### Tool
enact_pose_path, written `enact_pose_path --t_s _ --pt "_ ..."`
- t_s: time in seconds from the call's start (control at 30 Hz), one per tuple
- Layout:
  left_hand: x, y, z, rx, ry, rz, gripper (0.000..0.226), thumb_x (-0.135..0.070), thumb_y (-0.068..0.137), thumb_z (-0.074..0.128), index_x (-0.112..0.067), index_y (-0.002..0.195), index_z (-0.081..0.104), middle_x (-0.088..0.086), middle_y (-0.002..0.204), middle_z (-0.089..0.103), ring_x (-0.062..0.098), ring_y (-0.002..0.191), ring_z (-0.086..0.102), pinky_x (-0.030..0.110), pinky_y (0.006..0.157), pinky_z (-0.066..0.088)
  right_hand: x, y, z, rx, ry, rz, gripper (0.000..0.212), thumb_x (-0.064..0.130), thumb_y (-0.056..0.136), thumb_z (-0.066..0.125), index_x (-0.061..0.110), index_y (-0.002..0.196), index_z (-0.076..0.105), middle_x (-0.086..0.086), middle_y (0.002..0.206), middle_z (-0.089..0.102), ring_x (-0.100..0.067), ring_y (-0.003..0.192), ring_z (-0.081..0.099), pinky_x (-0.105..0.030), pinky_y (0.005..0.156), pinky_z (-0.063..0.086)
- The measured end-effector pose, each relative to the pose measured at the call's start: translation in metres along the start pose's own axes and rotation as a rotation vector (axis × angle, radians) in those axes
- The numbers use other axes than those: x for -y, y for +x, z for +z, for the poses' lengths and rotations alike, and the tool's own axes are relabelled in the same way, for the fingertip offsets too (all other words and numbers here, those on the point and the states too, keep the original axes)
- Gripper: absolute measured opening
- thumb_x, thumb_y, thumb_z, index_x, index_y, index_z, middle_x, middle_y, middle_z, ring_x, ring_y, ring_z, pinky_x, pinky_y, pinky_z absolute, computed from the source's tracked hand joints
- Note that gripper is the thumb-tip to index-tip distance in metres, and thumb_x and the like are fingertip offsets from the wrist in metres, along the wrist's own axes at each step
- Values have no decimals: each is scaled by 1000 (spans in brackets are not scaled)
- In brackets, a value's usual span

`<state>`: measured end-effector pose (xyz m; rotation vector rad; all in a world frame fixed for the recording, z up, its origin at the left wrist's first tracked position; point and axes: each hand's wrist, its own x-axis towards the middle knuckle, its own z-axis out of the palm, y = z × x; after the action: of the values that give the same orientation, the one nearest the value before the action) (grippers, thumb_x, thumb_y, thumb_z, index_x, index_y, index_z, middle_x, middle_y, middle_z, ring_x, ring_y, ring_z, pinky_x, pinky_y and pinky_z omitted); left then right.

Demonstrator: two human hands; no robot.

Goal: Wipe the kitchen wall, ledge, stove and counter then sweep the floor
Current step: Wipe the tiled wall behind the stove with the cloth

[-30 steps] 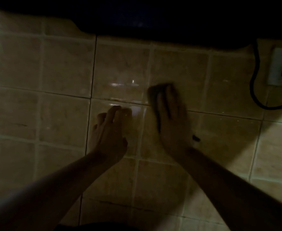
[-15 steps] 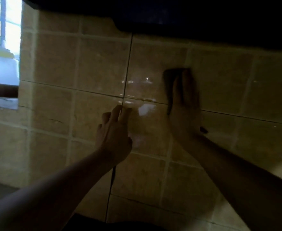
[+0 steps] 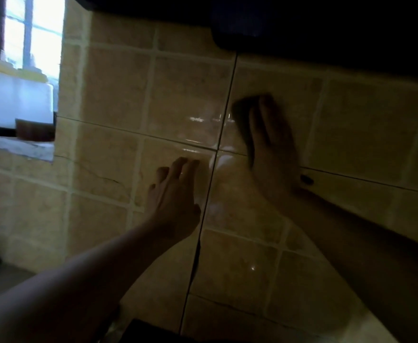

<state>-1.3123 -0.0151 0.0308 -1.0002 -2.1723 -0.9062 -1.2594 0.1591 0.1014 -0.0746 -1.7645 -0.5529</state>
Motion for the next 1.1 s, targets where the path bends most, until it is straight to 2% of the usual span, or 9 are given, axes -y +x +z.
enact_pose_path --t_s 0.2,0.33,0.47,0.57,0.67,0.77,0.93,1.03,1.1 --pt "19 -8 3 41 10 -36 75 -20 79 69 -22 139 24 -6 146 17 24 130 23 33 89 39 33 -85 22 234 -22 -505 51 14 93 30 7 143 25 -11 151 32 -29 140 26 -46 112 31" --pt "31 0 -9 27 -3 -61 80 -19 80 68 -21 143 19 -4 149 16 24 130 22 34 94 38 25 -26 11 164 21 -251 41 28 103 24 15 141 33 -17 144 42 -35 133 36 -44 107 32" --pt "46 4 -17 8 -1 -83 80 -17 82 65 -21 145 15 -4 149 15 24 131 21 33 95 37 30 32 5 33 -157 -52 56 11 75 60 2 130 52 -20 136 49 -40 120 34 -54 97 41" --pt "59 0 -19 29 29 -108 83 -16 82 64 -22 146 11 -4 150 13 23 131 20 30 95 36 55 -1 20 18 -125 -194 60 7 63 57 4 123 58 -19 122 60 -38 112 34 -52 81 52" --pt "67 -1 -21 50 7 -96 84 -16 81 66 -20 146 13 -3 150 15 24 132 20 30 94 36 71 -44 30 180 -66 -527 58 7 76 46 16 134 45 -11 126 59 -35 118 42 -48 83 54" --pt "70 -1 -24 41 10 -83 85 -18 81 67 -20 146 13 -2 150 15 23 132 21 28 91 35 68 -36 29 194 2 -623 49 8 80 40 15 126 55 -8 126 59 -30 117 40 -42 83 54" --pt "75 1 -27 46 -1 -90 88 -18 84 65 -21 150 5 -3 153 10 23 135 18 32 101 35 72 60 19 71 -21 -320 49 20 75 46 0 116 64 -22 118 63 -45 111 56 -52 87 48" --pt "81 0 -27 46 5 -111 88 -16 84 64 -21 149 6 -4 153 10 23 134 19 31 99 35 86 86 20 64 -11 -124 52 16 76 54 0 126 57 -21 131 55 -45 121 49 -54 99 43" --pt "85 -3 -25 56 21 -116 85 -17 83 64 -19 148 8 -3 151 13 23 132 21 30 99 35 93 70 33 69 -30 -171 56 12 78 57 4 134 50 -17 139 49 -41 129 43 -53 106 34"
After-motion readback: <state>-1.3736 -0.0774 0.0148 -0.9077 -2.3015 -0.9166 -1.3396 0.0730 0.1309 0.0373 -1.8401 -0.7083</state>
